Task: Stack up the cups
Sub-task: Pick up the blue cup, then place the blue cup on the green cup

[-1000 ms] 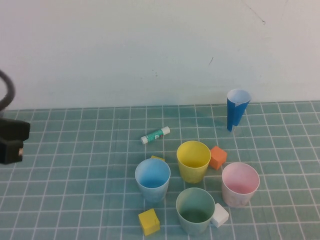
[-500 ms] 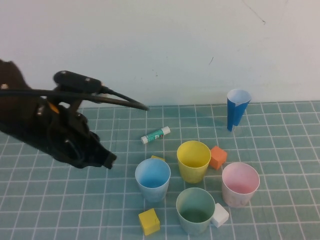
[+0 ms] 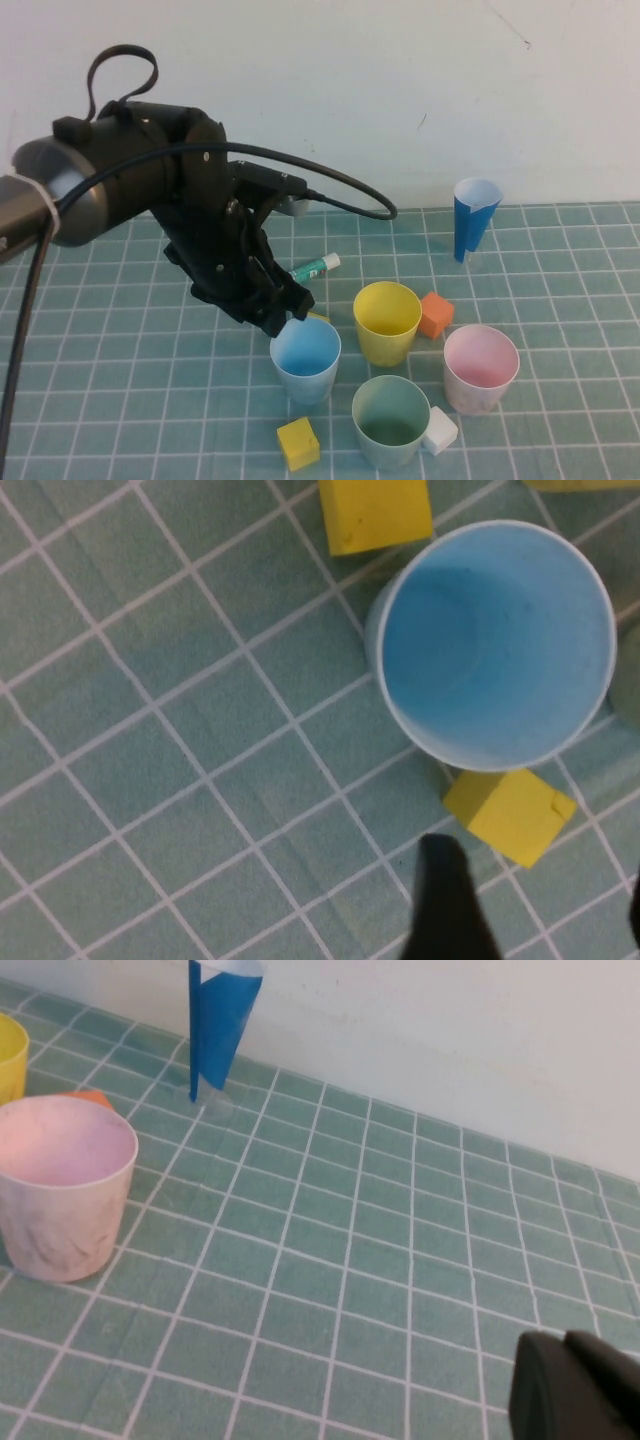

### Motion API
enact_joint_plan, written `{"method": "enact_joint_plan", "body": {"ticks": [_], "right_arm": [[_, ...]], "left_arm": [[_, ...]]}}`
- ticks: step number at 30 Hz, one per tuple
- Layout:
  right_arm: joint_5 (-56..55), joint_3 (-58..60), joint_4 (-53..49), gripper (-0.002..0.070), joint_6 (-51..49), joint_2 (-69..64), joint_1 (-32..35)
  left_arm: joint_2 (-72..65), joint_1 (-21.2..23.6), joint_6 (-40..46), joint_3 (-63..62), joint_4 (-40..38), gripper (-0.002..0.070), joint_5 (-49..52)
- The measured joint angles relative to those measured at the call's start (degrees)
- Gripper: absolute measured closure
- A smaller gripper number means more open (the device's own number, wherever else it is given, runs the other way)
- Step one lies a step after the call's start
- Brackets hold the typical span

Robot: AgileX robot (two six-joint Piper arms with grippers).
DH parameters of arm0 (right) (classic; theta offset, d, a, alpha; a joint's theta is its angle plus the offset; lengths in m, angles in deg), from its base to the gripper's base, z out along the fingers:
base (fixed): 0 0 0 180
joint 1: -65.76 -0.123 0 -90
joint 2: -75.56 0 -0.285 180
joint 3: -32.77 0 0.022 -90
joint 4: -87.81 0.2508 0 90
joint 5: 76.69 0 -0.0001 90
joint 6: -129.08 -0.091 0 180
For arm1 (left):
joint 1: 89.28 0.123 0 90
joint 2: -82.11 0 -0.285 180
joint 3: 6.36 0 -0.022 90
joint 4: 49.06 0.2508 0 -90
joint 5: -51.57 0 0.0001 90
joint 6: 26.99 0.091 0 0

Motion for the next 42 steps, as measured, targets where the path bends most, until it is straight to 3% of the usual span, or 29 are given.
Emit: {"method": "enact_joint_plan", "body": {"ticks": [4,8,18,21,25,28,37,42], "right_arm": [[0.00,0.00,0.00,0.0679,0.00,0.00,0.00],[0.00,0.00,0.00,0.0679,0.00,0.00,0.00],[0.00,0.00,0.00,0.0679,0.00,0.00,0.00],[0.00,0.00,0.00,0.0679,0.00,0.00,0.00],[0.00,0.00,0.00,0.0679,0.00,0.00,0.00],[0.00,0.00,0.00,0.0679,0.00,0.00,0.00],[0.00,0.00,0.00,0.0679,0.00,0.00,0.00],[0.00,0.00,0.00,0.0679,0.00,0.00,0.00]], "left_arm": [[-3.97,0.00,-1.50,-1.30,0.21,0.0196,-1.28],[-7.84,0.00,-2.79,-1.42,0.21,0.0167,-5.22],[-15.54,0.00,-5.71,-1.76,0.56,0.0279,-12.39],[-16.75,0.00,-5.79,-1.76,0.56,0.0373,-12.48],[-17.10,0.00,-6.28,-1.76,1.58,0.0572,-12.94],[-17.10,0.00,-5.77,-1.76,2.11,0.0644,-12.46],[-8.52,0.00,-5.28,-1.76,5.87,0.0669,-7.01],[0.78,0.00,-0.79,-1.76,1.26,0.0669,-2.75]]}}
